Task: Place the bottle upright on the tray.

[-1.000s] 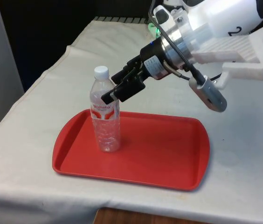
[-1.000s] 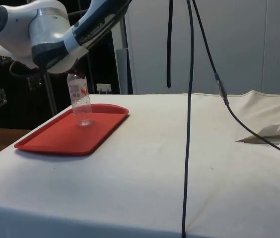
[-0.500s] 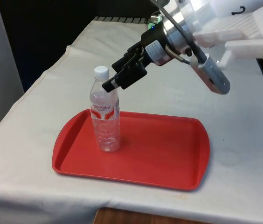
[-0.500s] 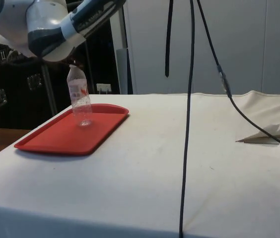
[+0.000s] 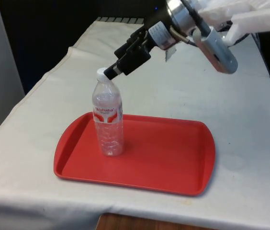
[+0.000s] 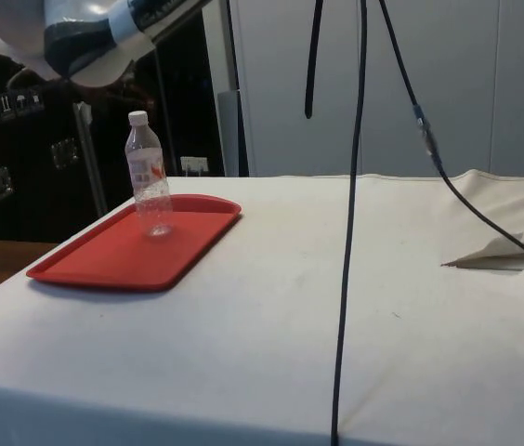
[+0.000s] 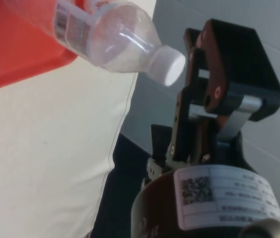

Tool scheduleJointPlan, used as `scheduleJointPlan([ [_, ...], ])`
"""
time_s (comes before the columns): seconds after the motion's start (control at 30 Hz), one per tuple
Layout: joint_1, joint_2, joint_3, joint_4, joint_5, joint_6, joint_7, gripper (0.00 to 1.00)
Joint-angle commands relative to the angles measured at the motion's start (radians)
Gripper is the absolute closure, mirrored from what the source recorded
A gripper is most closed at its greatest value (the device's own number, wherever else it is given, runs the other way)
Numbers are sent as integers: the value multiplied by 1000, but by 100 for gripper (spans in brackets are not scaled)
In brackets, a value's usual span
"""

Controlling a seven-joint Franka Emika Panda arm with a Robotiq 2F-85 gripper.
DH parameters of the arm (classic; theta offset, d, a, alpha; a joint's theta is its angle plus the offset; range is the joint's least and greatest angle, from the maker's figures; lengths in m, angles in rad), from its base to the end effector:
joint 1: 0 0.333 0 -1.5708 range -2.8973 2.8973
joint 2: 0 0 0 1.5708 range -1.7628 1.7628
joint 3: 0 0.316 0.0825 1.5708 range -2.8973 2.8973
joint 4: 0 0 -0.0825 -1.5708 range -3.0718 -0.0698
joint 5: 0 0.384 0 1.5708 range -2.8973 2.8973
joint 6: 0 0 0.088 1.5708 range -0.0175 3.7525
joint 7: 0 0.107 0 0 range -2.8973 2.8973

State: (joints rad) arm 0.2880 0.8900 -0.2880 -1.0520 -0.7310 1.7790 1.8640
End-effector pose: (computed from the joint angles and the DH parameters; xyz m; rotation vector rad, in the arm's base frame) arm 0.7651 0.0205 0.3349 1.6776 -1.6546 0.8656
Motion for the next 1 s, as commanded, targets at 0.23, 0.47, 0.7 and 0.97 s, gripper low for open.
scheduleJointPlan([
  [0.23, -11, -38, 18, -8, 12, -13, -21, 0],
  [0.47, -19, -59, 34, -6, 17, -31, -29, 0],
  [0.7, -25, -78, 44, -3, 27, -39, -32, 0],
  [0.97, -26, -83, 43, 0, 22, -48, -26, 0],
])
